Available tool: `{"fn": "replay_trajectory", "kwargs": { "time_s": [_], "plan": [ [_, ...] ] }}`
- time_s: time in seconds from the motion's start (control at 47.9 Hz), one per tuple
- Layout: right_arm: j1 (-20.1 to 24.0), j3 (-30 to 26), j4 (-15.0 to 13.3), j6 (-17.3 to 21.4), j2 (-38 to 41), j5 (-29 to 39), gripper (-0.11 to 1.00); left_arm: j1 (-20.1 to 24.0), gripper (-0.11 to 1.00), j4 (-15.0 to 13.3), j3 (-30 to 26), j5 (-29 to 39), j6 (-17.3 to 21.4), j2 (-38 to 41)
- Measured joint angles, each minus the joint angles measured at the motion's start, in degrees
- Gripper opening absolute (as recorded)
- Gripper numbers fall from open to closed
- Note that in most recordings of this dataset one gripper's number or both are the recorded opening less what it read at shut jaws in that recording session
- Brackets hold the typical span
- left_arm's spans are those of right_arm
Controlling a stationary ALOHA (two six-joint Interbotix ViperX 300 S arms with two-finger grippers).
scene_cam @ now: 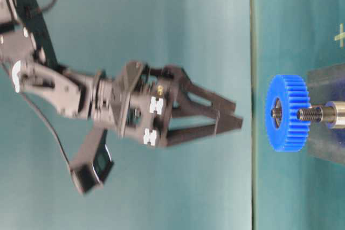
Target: Fit the large gear onto the shaft.
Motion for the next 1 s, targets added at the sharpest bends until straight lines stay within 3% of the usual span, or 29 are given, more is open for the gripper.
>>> {"fn": "replay_trajectory", "kwargs": {
  "time_s": [1.002],
  "plan": [
    [1.3, 27.9, -0.4, -1.1, -19.8, -26.4, 0.87, 0.0, 0.0, 0.2, 0.3, -0.8, 2.5, -0.1]
  ]
}}
